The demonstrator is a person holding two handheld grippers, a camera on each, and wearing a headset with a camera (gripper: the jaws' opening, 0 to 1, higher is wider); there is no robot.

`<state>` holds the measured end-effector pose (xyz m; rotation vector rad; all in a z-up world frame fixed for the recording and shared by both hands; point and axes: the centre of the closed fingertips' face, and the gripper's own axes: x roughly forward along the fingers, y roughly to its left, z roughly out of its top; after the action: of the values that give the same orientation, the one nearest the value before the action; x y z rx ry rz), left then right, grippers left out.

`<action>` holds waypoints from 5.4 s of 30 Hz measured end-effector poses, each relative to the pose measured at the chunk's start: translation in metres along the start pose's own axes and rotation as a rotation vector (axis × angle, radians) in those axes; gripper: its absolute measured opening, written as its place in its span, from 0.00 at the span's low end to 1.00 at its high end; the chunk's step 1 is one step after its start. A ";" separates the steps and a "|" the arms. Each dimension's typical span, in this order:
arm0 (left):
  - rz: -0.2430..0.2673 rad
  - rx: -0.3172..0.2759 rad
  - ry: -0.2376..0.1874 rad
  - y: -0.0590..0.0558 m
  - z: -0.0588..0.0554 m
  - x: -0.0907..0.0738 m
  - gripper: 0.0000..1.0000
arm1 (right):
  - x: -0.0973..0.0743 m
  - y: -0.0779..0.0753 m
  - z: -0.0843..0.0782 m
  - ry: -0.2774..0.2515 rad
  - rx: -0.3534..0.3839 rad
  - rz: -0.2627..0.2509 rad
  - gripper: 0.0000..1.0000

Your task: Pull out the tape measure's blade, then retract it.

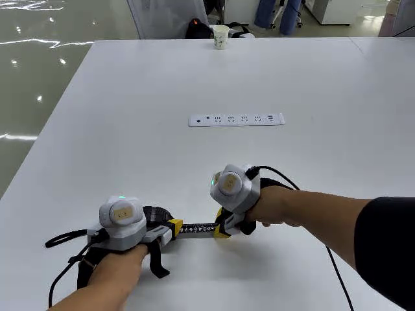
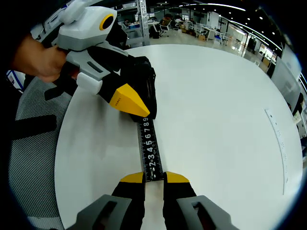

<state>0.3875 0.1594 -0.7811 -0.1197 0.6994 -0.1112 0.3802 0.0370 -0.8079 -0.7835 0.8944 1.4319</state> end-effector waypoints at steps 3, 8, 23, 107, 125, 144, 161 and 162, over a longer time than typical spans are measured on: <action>0.000 0.000 0.000 0.000 0.000 0.000 0.62 | 0.001 0.000 0.001 -0.001 -0.007 0.000 0.10; 0.000 0.001 0.001 0.000 0.000 0.000 0.62 | 0.002 0.000 0.004 -0.005 -0.013 -0.007 0.10; -0.001 -0.001 0.000 -0.001 0.000 0.000 0.62 | 0.006 0.001 0.011 -0.013 -0.015 -0.004 0.10; -0.023 -0.034 -0.004 0.000 0.001 0.000 0.62 | 0.028 0.009 0.051 -0.085 -0.002 0.006 0.10; -0.025 -0.040 -0.004 0.000 0.000 -0.001 0.62 | 0.034 0.011 0.064 -0.117 -0.003 0.018 0.11; 0.001 -0.026 -0.033 -0.001 0.003 -0.001 0.65 | 0.035 0.011 0.065 -0.140 0.012 -0.008 0.12; -0.050 -0.021 0.016 -0.002 0.005 -0.004 0.64 | 0.024 0.014 0.048 -0.118 0.061 -0.037 0.10; -0.052 -0.025 0.023 -0.002 0.005 -0.005 0.64 | 0.023 0.015 0.047 -0.120 0.065 -0.037 0.10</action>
<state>0.3869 0.1584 -0.7742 -0.1612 0.7207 -0.1535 0.3655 0.0899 -0.8049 -0.6556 0.8261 1.3951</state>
